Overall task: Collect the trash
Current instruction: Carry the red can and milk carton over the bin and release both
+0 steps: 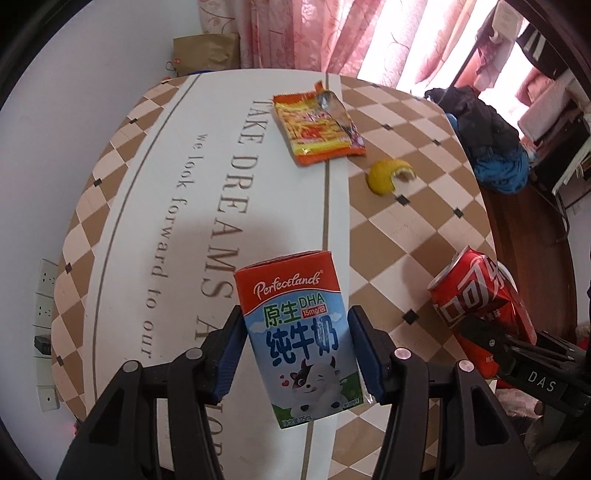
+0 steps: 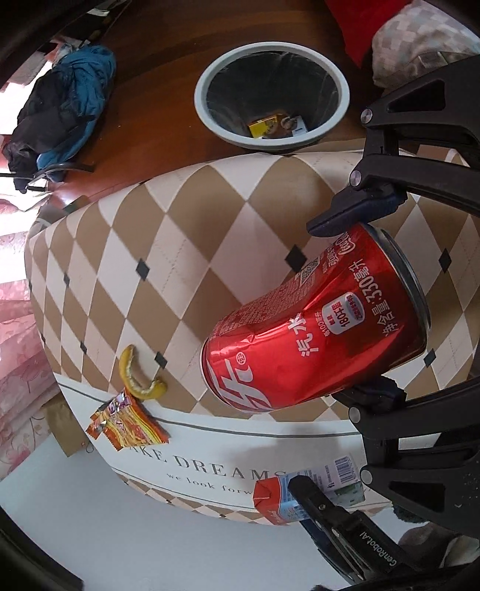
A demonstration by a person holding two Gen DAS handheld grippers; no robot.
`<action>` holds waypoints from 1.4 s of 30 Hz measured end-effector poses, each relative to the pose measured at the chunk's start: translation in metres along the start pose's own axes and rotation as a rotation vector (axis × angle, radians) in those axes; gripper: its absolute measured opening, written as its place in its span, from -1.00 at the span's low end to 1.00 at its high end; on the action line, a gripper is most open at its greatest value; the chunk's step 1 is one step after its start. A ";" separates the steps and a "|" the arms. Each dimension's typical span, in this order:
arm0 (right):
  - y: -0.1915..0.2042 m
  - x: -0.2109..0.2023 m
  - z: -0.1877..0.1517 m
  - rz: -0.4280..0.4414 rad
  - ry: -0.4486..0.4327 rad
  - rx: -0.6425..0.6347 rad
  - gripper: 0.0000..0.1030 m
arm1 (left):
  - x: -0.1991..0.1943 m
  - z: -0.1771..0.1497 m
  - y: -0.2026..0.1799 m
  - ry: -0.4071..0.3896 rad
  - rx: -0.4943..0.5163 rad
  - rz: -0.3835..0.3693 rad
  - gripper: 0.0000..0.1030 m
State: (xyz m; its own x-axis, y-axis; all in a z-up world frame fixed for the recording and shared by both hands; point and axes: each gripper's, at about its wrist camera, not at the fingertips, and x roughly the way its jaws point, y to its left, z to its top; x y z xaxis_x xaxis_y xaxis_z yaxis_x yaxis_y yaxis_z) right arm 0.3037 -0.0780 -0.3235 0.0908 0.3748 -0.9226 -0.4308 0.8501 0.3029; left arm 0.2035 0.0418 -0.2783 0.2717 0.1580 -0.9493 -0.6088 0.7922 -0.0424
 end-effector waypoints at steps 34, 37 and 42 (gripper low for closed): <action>-0.318 -0.140 -0.042 0.004 -0.248 0.459 0.33 | -0.017 0.015 -0.337 -0.004 0.451 -0.300 0.01; -0.353 -0.113 -0.045 0.009 -0.194 0.515 0.33 | 0.020 0.013 -0.362 0.075 0.462 -0.302 0.01; -0.393 -0.063 -0.044 0.004 -0.118 0.563 0.33 | 0.085 0.013 -0.389 0.253 0.464 -0.306 0.04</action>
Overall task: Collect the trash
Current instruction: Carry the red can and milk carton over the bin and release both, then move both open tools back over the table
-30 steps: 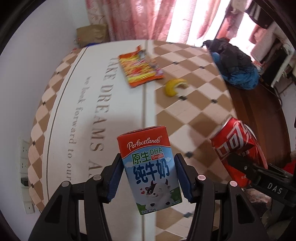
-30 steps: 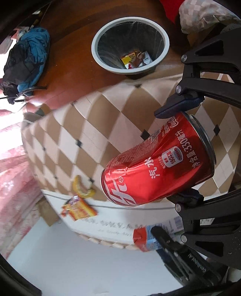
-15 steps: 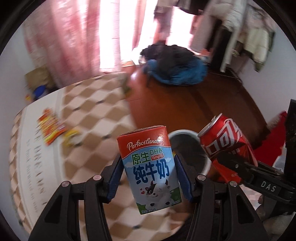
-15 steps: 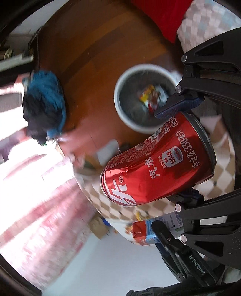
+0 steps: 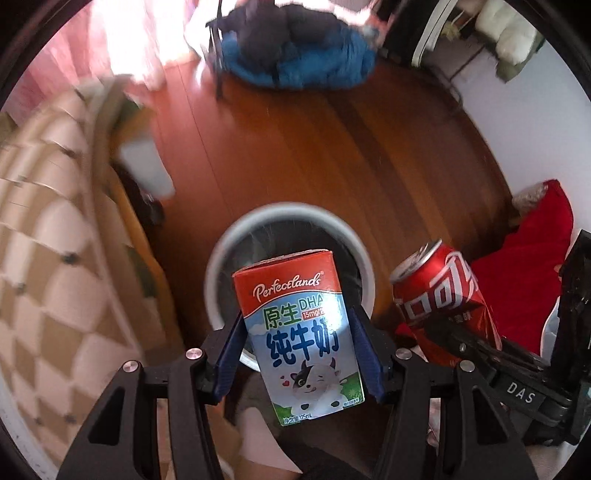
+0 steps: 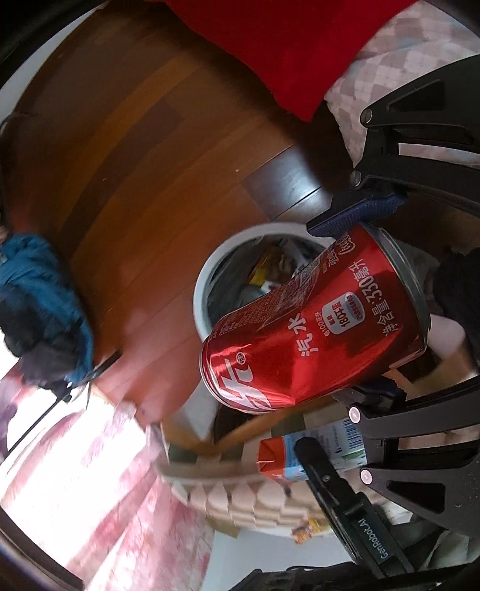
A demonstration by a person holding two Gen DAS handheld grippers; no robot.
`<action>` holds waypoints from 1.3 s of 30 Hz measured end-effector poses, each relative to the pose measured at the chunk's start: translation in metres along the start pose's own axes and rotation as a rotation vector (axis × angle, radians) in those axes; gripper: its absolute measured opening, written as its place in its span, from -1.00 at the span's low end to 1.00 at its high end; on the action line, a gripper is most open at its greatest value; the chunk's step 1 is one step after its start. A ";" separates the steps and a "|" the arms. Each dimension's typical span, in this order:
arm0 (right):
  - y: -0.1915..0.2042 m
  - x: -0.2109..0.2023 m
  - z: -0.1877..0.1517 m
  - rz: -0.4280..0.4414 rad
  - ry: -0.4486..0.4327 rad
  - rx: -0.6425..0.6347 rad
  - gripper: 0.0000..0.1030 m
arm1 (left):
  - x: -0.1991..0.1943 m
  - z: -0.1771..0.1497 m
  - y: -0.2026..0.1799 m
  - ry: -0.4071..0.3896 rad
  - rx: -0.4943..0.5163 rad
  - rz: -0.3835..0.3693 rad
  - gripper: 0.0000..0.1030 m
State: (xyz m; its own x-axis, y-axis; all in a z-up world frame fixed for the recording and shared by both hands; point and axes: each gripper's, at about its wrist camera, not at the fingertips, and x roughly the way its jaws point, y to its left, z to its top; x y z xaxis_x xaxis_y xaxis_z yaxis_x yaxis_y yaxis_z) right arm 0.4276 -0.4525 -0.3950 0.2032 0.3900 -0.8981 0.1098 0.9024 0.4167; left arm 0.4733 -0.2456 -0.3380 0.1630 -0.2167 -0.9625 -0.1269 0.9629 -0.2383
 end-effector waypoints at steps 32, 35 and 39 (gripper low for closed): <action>0.021 0.011 -0.007 -0.232 0.051 -0.121 1.00 | -0.012 -0.023 0.015 -0.015 -0.027 0.198 0.95; 0.028 -0.006 -0.012 -0.232 0.029 -0.133 1.00 | -0.026 -0.028 0.012 -0.035 -0.020 0.203 0.95; 0.036 -0.034 -0.021 -0.230 -0.005 -0.146 1.00 | -0.044 -0.037 0.006 -0.062 -0.012 0.203 0.95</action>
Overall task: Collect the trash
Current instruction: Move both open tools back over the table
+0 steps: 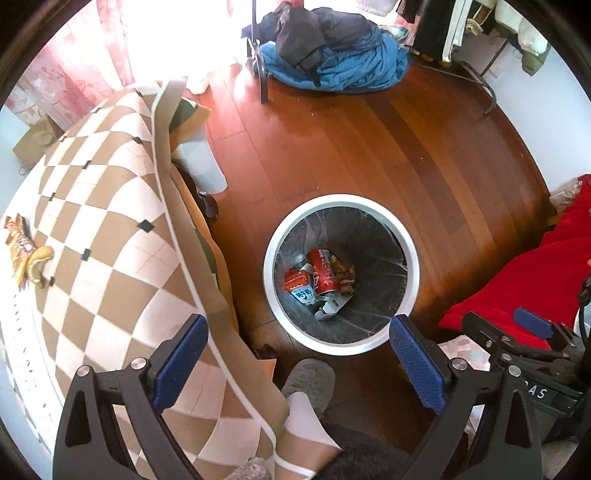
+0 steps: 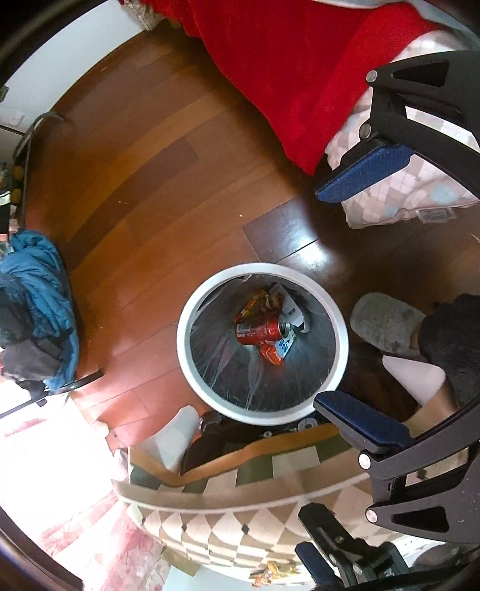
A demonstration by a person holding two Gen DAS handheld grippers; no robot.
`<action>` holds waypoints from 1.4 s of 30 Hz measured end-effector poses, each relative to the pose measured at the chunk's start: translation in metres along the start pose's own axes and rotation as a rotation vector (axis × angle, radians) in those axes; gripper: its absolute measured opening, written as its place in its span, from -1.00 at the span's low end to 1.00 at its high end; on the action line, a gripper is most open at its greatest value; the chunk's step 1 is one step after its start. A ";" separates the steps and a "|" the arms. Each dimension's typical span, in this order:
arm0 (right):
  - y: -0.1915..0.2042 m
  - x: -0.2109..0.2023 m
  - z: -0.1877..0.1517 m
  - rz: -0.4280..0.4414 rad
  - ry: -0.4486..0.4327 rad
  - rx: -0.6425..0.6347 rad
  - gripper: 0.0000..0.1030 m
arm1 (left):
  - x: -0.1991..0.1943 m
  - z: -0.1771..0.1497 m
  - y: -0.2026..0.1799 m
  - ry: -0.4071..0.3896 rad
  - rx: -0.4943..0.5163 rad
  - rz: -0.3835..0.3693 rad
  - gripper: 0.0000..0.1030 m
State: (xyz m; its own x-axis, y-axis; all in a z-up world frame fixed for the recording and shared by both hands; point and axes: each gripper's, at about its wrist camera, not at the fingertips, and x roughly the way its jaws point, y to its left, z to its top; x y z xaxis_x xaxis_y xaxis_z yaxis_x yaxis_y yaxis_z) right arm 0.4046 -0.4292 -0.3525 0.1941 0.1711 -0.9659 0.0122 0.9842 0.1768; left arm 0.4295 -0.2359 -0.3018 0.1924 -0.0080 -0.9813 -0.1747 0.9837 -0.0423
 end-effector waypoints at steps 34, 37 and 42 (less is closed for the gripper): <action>0.285 -0.096 -0.012 0.330 -0.052 -0.235 0.99 | -0.126 -0.060 0.262 -0.210 -0.371 0.233 1.00; 0.353 -0.048 -0.008 0.358 0.029 -0.270 0.77 | -0.103 -0.077 0.316 -0.156 -0.449 0.306 1.00; 0.419 0.022 -0.005 0.419 0.147 -0.207 0.33 | -0.065 -0.106 0.390 -0.056 -0.552 0.377 1.00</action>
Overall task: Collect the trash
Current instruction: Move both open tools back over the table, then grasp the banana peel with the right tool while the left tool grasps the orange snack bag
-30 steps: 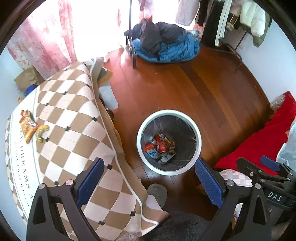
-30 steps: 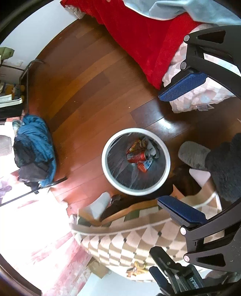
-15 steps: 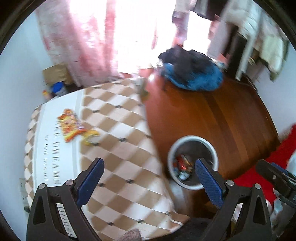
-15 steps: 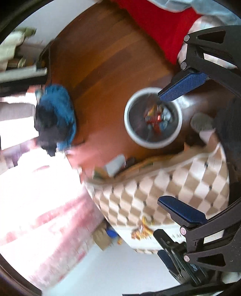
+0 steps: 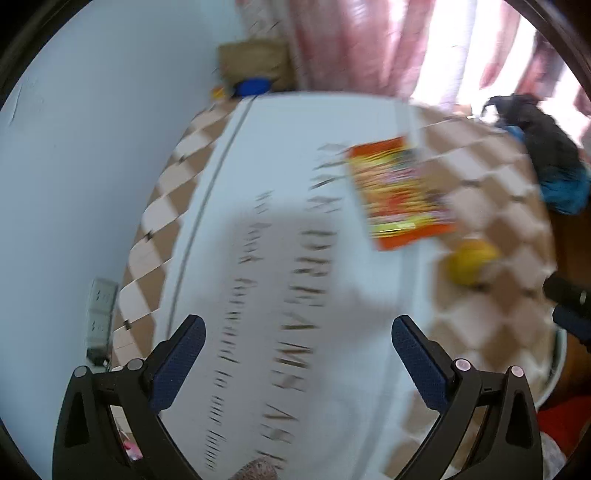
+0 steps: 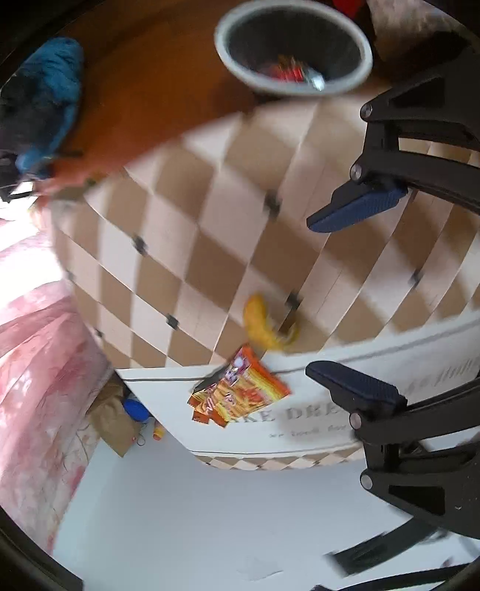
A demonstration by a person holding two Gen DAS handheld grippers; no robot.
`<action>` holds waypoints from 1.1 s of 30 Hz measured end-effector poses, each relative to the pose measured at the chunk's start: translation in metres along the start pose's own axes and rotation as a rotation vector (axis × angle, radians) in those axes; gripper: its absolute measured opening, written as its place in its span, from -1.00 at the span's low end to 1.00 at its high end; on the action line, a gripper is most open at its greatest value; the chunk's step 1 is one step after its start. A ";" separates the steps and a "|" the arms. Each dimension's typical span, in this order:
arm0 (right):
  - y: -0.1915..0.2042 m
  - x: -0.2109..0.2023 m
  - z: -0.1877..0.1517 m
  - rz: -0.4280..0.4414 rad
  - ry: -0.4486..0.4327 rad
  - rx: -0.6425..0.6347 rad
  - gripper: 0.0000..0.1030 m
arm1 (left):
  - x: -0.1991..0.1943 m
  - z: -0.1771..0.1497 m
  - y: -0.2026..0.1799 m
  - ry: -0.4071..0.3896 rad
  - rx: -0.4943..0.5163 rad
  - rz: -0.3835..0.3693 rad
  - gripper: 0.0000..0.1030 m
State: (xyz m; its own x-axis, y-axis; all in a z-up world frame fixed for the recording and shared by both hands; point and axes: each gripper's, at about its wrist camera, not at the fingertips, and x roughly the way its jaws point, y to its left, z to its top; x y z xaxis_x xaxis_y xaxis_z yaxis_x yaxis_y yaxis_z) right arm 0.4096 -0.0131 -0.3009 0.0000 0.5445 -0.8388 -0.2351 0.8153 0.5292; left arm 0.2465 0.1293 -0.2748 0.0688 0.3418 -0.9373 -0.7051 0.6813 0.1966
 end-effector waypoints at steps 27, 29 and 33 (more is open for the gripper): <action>0.017 0.029 0.069 -0.128 -0.058 -0.073 -0.80 | 0.072 0.100 -0.055 0.075 -0.030 -0.219 -0.16; 0.017 0.026 0.066 -0.125 -0.059 -0.083 -0.80 | 0.068 0.101 -0.056 0.063 -0.009 -0.201 -0.75; 0.018 0.017 0.055 -0.123 -0.068 -0.105 -0.80 | 0.047 0.090 -0.052 0.013 0.014 -0.190 -0.90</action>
State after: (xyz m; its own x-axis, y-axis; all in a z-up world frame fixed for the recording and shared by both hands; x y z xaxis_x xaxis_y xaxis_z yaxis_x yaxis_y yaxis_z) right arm 0.4584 0.0217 -0.2990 0.0997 0.4569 -0.8839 -0.3295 0.8534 0.4039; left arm 0.3494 0.1682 -0.3031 0.1907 0.1973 -0.9616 -0.6702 0.7419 0.0193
